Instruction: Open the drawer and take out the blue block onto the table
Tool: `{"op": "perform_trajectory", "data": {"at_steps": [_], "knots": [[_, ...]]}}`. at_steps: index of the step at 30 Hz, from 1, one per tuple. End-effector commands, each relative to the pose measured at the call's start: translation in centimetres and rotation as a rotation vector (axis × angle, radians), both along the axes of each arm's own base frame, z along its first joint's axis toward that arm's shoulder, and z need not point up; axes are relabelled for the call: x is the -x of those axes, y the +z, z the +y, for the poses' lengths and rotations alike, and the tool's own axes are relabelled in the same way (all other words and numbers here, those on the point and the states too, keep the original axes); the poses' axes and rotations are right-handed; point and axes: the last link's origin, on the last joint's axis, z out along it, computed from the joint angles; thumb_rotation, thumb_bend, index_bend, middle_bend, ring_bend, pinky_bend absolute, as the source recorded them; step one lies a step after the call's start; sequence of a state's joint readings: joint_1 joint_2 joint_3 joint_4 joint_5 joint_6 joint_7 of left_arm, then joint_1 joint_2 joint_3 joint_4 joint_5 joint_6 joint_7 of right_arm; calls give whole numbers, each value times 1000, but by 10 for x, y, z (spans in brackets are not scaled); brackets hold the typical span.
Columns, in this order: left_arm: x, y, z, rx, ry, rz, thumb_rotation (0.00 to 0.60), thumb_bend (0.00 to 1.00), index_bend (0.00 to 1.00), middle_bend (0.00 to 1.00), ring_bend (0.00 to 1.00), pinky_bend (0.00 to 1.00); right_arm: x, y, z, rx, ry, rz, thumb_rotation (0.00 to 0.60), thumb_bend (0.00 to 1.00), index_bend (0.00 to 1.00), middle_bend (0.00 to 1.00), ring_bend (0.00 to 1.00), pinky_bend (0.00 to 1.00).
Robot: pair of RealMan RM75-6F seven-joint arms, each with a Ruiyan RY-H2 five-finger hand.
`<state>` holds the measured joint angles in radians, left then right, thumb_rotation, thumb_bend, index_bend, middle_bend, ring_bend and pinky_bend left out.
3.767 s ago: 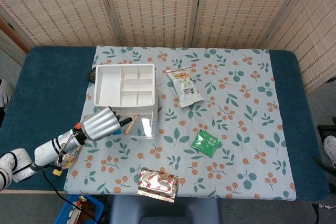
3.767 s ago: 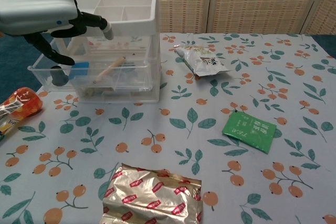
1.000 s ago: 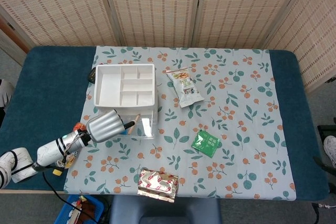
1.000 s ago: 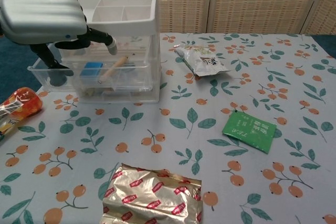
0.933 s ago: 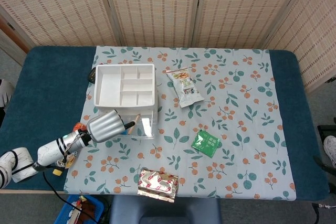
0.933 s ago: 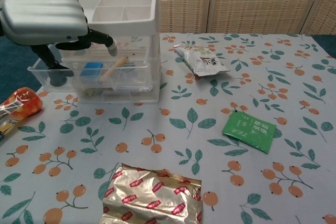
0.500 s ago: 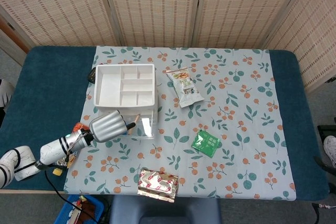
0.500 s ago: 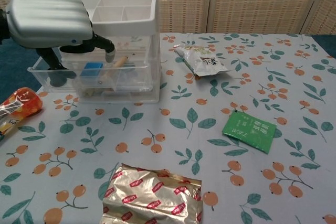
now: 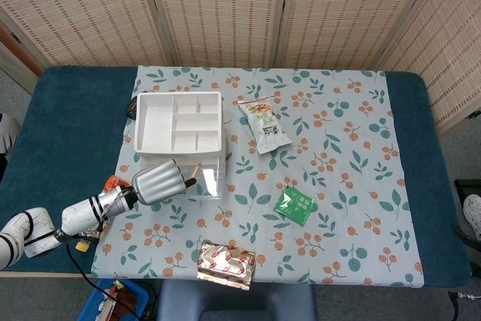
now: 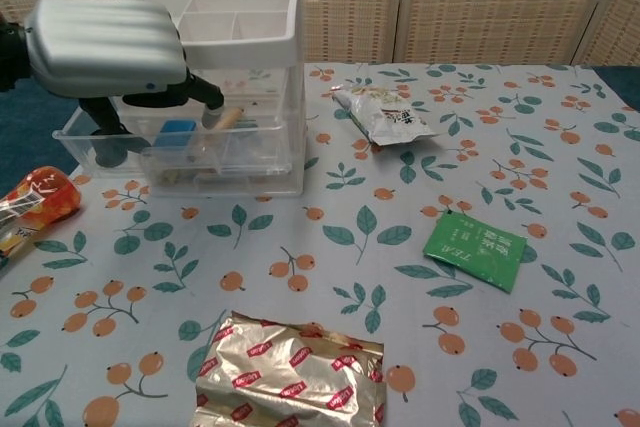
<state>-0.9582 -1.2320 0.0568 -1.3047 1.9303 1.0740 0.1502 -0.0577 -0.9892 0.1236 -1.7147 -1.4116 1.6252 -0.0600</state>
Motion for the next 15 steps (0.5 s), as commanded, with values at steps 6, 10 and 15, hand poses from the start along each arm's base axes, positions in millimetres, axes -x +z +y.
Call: {"op": "perform_trajectory", "data": {"at_steps": [6, 10, 15], "knots": [[-3, -2, 3, 3, 0, 5, 600, 0, 429, 858, 920, 1000, 1, 0, 0, 2, 0, -2, 600, 94, 0, 78, 34, 133], [-3, -2, 4, 4, 2, 3, 600, 0, 465, 858, 920, 1000, 1, 1, 1, 6, -1, -2, 600, 93, 0, 78, 34, 132], [-3, -4, 4, 6, 3, 8, 600, 17, 494, 858, 920, 1000, 1, 0, 0, 5, -2, -3, 600, 93, 0, 78, 34, 132]]}}
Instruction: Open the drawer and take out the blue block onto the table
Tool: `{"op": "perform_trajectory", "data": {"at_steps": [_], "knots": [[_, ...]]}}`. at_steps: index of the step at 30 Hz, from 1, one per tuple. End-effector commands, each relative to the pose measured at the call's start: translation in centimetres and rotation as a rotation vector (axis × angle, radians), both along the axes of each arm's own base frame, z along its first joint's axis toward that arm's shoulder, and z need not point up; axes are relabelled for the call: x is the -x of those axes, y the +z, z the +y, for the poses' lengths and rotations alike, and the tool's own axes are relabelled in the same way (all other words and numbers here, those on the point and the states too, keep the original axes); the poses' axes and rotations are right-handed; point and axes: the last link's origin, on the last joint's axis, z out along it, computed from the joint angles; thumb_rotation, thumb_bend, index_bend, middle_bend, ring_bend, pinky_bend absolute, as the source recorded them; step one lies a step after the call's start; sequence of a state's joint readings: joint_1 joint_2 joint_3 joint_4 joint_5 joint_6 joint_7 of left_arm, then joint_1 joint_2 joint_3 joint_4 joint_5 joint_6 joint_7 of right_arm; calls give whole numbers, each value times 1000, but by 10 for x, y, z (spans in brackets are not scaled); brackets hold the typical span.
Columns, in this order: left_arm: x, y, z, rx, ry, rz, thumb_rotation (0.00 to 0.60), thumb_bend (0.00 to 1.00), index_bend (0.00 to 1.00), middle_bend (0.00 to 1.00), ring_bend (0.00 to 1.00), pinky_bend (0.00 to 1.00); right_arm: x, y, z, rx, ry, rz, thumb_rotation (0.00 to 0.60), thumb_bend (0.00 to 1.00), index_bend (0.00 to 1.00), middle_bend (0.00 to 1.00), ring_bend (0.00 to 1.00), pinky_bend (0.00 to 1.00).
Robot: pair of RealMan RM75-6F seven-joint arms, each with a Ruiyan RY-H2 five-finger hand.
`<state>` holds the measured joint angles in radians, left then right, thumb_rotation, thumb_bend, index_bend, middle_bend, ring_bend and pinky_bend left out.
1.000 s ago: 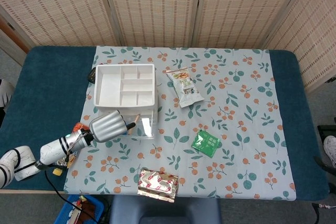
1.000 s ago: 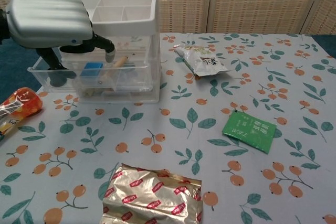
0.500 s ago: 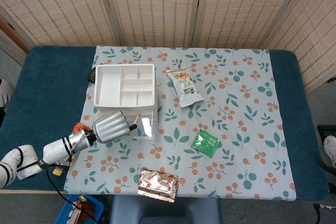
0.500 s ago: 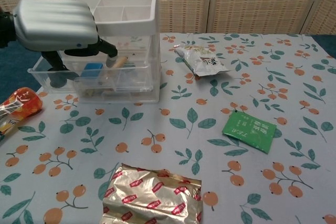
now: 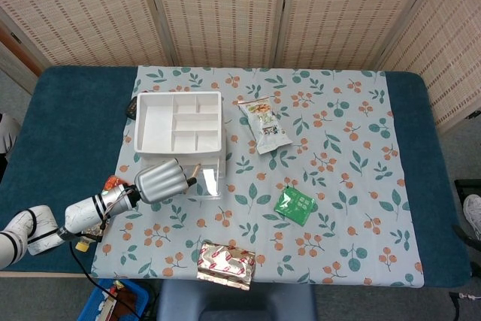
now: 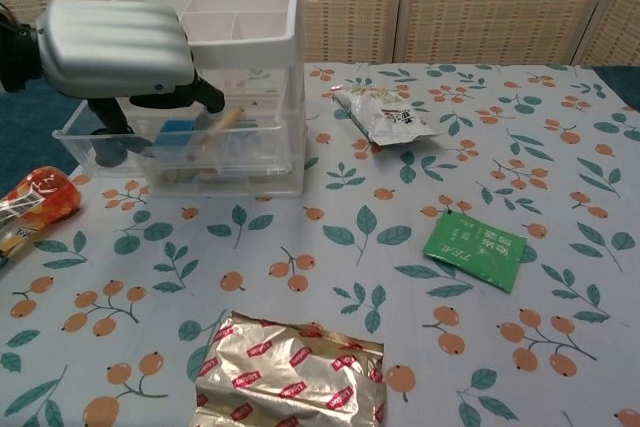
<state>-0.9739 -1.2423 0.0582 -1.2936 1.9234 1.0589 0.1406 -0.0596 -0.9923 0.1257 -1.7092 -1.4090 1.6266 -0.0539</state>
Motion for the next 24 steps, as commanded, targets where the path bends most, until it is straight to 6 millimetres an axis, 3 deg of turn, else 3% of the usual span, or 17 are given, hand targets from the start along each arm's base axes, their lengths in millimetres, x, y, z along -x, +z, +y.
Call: {"op": "perform_trajectory", "data": {"at_steps": [1, 24], "knots": [[0, 0, 0, 1, 0, 1, 600, 22, 501, 858, 920, 1000, 0, 0, 0, 0, 0, 0, 600, 93, 0, 78, 34, 132], [-1, -5, 2, -1, -3, 2, 600, 118, 574, 858, 920, 1000, 1, 1, 1, 7, -5, 1, 600, 93, 0, 78, 34, 132]]}}
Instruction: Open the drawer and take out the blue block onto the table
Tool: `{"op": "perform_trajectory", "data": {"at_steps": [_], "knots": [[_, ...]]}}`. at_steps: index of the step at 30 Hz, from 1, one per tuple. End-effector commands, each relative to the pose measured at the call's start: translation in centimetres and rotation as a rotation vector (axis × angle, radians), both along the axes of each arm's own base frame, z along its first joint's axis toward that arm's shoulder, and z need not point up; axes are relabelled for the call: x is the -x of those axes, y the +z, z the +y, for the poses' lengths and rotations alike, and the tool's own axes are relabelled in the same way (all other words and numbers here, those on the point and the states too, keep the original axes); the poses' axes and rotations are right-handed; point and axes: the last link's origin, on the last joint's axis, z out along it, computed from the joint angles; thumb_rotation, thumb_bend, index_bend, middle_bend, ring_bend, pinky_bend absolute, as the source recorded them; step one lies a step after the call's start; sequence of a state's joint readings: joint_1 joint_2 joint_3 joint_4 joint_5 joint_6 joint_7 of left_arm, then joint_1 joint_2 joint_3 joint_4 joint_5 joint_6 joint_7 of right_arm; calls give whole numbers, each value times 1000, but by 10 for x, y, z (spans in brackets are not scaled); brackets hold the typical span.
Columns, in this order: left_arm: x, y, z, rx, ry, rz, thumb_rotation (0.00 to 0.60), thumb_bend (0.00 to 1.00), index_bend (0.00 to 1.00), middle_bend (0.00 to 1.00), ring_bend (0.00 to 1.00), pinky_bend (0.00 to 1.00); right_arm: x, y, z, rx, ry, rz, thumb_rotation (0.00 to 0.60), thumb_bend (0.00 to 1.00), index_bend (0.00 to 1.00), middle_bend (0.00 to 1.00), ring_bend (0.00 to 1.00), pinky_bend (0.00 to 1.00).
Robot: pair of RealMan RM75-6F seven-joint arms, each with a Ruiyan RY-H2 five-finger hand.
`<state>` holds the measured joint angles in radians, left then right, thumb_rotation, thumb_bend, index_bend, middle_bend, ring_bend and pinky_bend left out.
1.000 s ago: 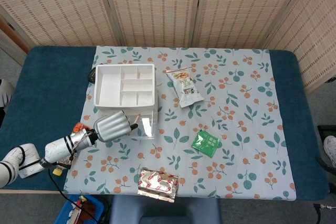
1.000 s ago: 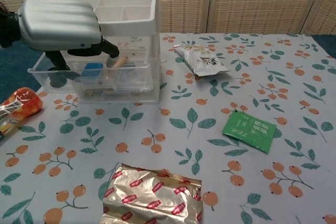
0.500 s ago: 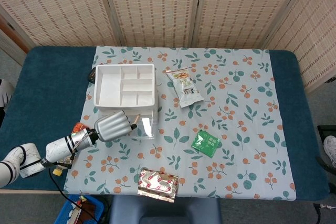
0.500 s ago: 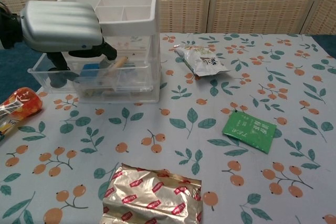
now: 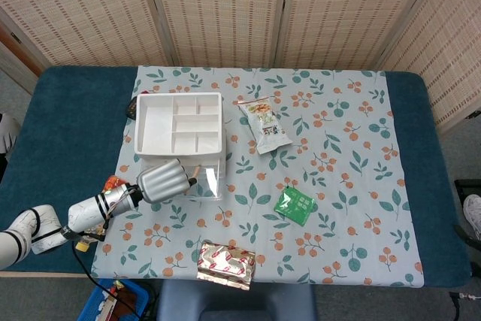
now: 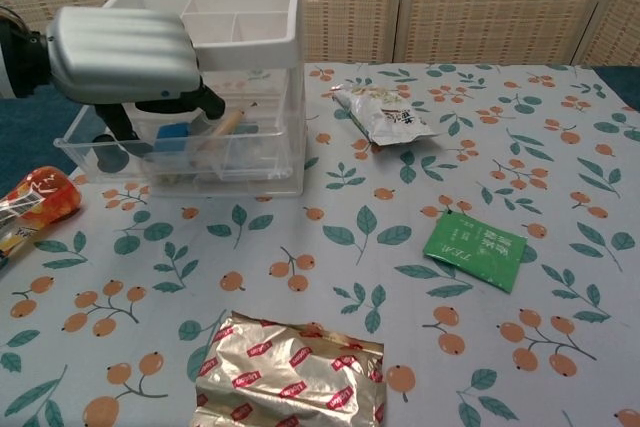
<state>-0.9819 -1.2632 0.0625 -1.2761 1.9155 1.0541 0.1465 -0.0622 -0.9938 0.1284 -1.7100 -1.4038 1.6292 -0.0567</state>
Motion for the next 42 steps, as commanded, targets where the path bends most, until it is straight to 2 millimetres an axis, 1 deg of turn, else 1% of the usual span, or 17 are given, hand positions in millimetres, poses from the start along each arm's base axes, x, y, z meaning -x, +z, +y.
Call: {"op": "perform_trajectory", "data": {"at_steps": [1, 8, 13, 19, 25, 32, 37, 40, 42], "knots": [[-1, 1, 1, -2, -1, -6, 600, 118, 578, 858, 920, 1000, 0, 0, 0, 1, 0, 0, 600, 93, 0, 78, 34, 133], [-3, 8, 1, -17, -2, -29, 600, 118, 601, 858, 920, 1000, 1, 0, 0, 3, 2, -2, 600, 93, 0, 78, 34, 133], [-1, 23, 2, -54, 11, -63, 600, 118, 602, 858, 920, 1000, 1, 1, 0, 4, 5, -2, 600, 94, 0, 78, 34, 133], [3, 42, -2, -94, 26, -87, 600, 118, 602, 858, 920, 1000, 0, 1, -1, 5, 14, -5, 600, 94, 0, 78, 34, 132], [7, 62, -11, -134, 28, -106, 600, 118, 603, 858, 920, 1000, -2, 0, -2, 3, 26, -7, 600, 93, 0, 78, 34, 132], [17, 83, -22, -182, 61, -88, 600, 118, 603, 858, 920, 1000, -4, -1, -3, -2, 37, -8, 600, 93, 0, 78, 34, 133], [31, 93, -30, -208, 100, -91, 600, 118, 604, 858, 920, 1000, -5, -2, -6, -9, 45, -8, 600, 94, 0, 78, 34, 133], [38, 98, -40, -207, 131, -107, 600, 118, 604, 858, 920, 1000, -6, -2, -7, -10, 52, -10, 600, 93, 0, 78, 34, 132], [41, 98, -48, -201, 129, -111, 600, 118, 604, 858, 920, 1000, -6, -2, -8, -11, 54, -11, 600, 93, 0, 78, 34, 133]]}}
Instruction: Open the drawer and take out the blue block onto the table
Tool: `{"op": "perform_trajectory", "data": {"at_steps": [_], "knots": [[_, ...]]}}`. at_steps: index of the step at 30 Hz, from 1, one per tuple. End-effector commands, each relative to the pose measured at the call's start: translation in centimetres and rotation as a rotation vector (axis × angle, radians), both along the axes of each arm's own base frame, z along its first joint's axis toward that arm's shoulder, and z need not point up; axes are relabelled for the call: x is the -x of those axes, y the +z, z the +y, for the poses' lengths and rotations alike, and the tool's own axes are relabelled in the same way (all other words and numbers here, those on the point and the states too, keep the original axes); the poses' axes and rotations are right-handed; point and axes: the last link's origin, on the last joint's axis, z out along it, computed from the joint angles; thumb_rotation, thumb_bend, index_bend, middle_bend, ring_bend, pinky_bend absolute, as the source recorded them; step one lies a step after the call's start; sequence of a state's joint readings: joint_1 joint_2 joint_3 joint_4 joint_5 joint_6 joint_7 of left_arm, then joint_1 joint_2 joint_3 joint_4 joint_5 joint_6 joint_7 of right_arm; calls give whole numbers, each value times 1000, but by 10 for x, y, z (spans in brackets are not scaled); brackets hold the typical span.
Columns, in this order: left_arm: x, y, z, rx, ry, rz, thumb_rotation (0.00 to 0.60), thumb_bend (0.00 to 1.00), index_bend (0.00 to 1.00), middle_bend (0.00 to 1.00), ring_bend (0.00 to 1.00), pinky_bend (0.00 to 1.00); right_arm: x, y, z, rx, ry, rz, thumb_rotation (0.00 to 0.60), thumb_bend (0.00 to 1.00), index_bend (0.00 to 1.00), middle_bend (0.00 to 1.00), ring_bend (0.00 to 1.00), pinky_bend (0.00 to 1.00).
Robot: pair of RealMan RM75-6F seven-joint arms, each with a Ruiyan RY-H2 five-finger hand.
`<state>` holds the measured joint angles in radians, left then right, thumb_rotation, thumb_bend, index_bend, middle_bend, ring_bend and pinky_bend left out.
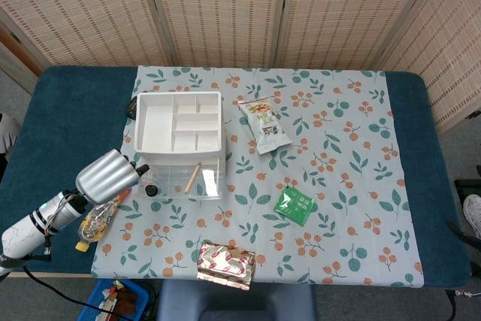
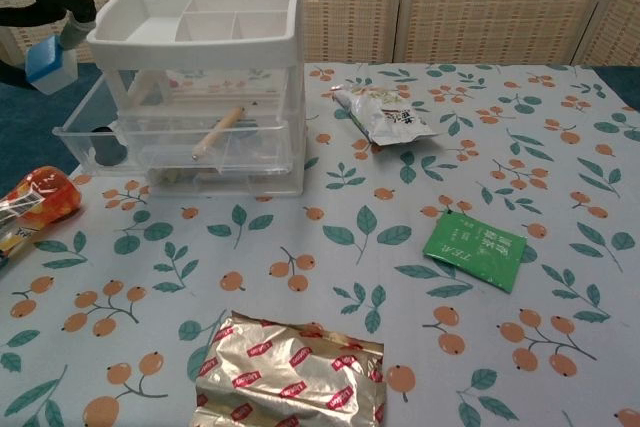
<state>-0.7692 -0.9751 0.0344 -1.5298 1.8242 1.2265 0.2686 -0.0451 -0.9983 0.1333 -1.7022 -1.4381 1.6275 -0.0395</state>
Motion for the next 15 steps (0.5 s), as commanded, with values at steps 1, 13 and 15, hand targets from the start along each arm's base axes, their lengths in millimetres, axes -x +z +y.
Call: {"op": "perform_trajectory", "data": {"at_steps": [1, 13, 15], "knots": [[5, 0, -13, 12, 0, -7, 600, 118, 604, 858, 920, 1000, 0, 0, -1, -2, 2, -1, 600, 94, 0, 78, 34, 132], [-5, -41, -59, 170, -74, -43, 600, 118, 603, 858, 920, 1000, -4, -1, -1, -2, 16, -2, 600, 94, 0, 78, 34, 133], [-6, -52, -62, 198, -87, -30, 600, 118, 603, 858, 920, 1000, -4, 0, 0, 1, 16, 0, 600, 93, 0, 78, 34, 132]]}}
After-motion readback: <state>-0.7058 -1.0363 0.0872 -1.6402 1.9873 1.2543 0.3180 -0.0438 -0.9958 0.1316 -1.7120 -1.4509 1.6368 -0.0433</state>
